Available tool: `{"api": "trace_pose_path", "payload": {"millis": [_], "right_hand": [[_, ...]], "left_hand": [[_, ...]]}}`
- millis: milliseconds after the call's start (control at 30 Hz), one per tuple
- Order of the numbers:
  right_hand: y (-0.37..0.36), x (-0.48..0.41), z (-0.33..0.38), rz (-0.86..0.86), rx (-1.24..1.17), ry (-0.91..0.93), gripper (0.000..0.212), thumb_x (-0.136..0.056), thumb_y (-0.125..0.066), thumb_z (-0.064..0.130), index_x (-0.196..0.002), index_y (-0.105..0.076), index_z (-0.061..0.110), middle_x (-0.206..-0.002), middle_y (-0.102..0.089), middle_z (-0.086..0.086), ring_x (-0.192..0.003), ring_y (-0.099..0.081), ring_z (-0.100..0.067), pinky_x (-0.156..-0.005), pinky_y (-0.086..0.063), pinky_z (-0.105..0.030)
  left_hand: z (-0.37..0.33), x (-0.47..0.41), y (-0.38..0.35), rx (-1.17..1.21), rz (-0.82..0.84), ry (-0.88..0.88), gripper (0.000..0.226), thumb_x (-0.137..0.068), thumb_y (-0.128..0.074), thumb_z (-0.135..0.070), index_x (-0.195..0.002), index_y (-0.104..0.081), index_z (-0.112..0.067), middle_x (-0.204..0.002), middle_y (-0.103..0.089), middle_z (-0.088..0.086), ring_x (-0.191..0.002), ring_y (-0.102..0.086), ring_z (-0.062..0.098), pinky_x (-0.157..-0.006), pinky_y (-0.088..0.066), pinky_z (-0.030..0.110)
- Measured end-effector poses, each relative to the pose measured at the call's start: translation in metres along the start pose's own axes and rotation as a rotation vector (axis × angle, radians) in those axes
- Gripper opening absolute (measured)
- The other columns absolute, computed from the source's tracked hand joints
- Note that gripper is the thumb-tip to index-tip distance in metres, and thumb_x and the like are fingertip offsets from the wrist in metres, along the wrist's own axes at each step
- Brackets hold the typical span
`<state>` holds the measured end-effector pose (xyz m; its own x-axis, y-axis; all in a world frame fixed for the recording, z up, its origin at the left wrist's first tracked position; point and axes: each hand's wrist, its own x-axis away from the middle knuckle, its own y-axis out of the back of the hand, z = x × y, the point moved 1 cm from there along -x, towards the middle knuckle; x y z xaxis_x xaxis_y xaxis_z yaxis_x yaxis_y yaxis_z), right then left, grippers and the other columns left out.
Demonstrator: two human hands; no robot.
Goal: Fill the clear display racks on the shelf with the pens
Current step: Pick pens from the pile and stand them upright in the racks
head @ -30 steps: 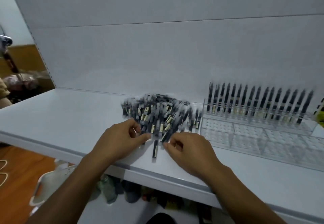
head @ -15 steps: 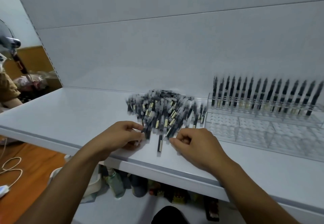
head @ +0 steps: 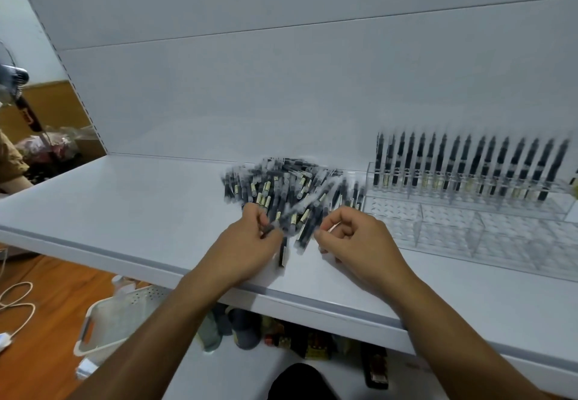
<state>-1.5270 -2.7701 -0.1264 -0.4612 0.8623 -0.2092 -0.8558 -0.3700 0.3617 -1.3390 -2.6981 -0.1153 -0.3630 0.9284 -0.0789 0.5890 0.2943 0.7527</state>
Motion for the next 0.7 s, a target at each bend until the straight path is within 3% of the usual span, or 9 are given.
{"api": "trace_pose_path", "payload": {"millis": [100, 200, 300, 467, 567, 633, 700], "right_hand": [[0.0, 0.0, 0.001, 0.0, -0.011, -0.014, 0.008, -0.084, -0.069, 0.023, -0.08, -0.065, 0.028, -0.067, -0.071, 0.0, -0.058, -0.065, -0.009, -0.06, -0.056, -0.035], [0.0, -0.001, 0.002, 0.016, -0.013, 0.004, 0.013, -0.086, -0.066, 0.021, -0.081, -0.069, 0.033, -0.068, -0.071, 0.004, -0.059, -0.065, -0.008, -0.053, -0.052, -0.022], [0.001, -0.002, 0.002, 0.012, -0.062, 0.017, 0.015, -0.088, -0.064, 0.022, -0.079, -0.071, 0.031, -0.07, -0.07, 0.006, -0.064, -0.066, -0.01, -0.053, -0.048, -0.018], [0.0, 0.0, 0.007, -0.004, -0.246, 0.049, 0.021, -0.085, -0.065, 0.045, -0.079, -0.071, 0.025, -0.066, -0.068, -0.002, -0.054, -0.056, -0.011, -0.05, -0.046, -0.025], [0.004, -0.002, 0.008, -0.013, -0.367, 0.031, 0.011, -0.088, -0.068, 0.028, -0.079, -0.072, 0.022, -0.065, -0.067, -0.005, -0.055, -0.053, -0.014, -0.05, -0.042, -0.028], [0.007, -0.002, 0.01, 0.002, -0.396, 0.034, 0.01, -0.089, -0.068, 0.016, -0.08, -0.071, 0.02, -0.066, -0.067, -0.007, -0.052, -0.053, -0.011, -0.049, -0.041, -0.021], [0.01, -0.001, 0.015, 0.004, -0.395, 0.049, 0.009, -0.089, -0.066, 0.009, -0.085, -0.069, 0.017, -0.065, -0.067, -0.008, -0.05, -0.055, -0.006, -0.047, -0.041, -0.015]], "left_hand": [[-0.005, 0.001, -0.01, -0.119, -0.039, -0.075, 0.038, -0.082, -0.059, -0.059, -0.086, -0.032, -0.032, -0.067, -0.058, -0.009, -0.052, -0.05, 0.002, -0.048, -0.031, 0.022], [-0.007, -0.001, -0.015, -0.121, -0.02, -0.099, 0.039, -0.079, -0.065, -0.053, -0.088, -0.032, -0.035, -0.068, -0.06, -0.012, -0.055, -0.055, -0.003, -0.045, -0.03, 0.016], [-0.006, -0.006, -0.014, -0.079, -0.029, -0.093, 0.034, -0.081, -0.067, -0.043, -0.089, -0.035, -0.035, -0.074, -0.064, -0.009, -0.059, -0.057, 0.003, -0.051, -0.036, 0.023], [-0.002, -0.012, -0.006, 0.251, -0.035, -0.013, 0.028, -0.081, -0.069, -0.034, -0.095, -0.046, -0.027, -0.08, -0.068, 0.006, -0.065, -0.06, 0.017, -0.064, -0.045, 0.034], [0.0, -0.012, 0.0, 0.475, -0.012, 0.002, 0.027, -0.08, -0.071, -0.026, -0.097, -0.051, -0.02, -0.074, -0.06, 0.01, -0.063, -0.05, 0.018, -0.06, -0.039, 0.031], [-0.001, -0.014, 0.003, 0.599, -0.005, -0.027, 0.019, -0.086, -0.068, -0.015, -0.095, -0.051, -0.016, -0.068, -0.053, 0.004, -0.056, -0.044, 0.013, -0.051, -0.037, 0.023], [-0.005, -0.017, 0.004, 0.706, -0.007, -0.068, 0.015, -0.09, -0.063, -0.009, -0.096, -0.051, -0.016, -0.072, -0.058, 0.007, -0.052, -0.045, 0.009, -0.047, -0.036, 0.018]]}}
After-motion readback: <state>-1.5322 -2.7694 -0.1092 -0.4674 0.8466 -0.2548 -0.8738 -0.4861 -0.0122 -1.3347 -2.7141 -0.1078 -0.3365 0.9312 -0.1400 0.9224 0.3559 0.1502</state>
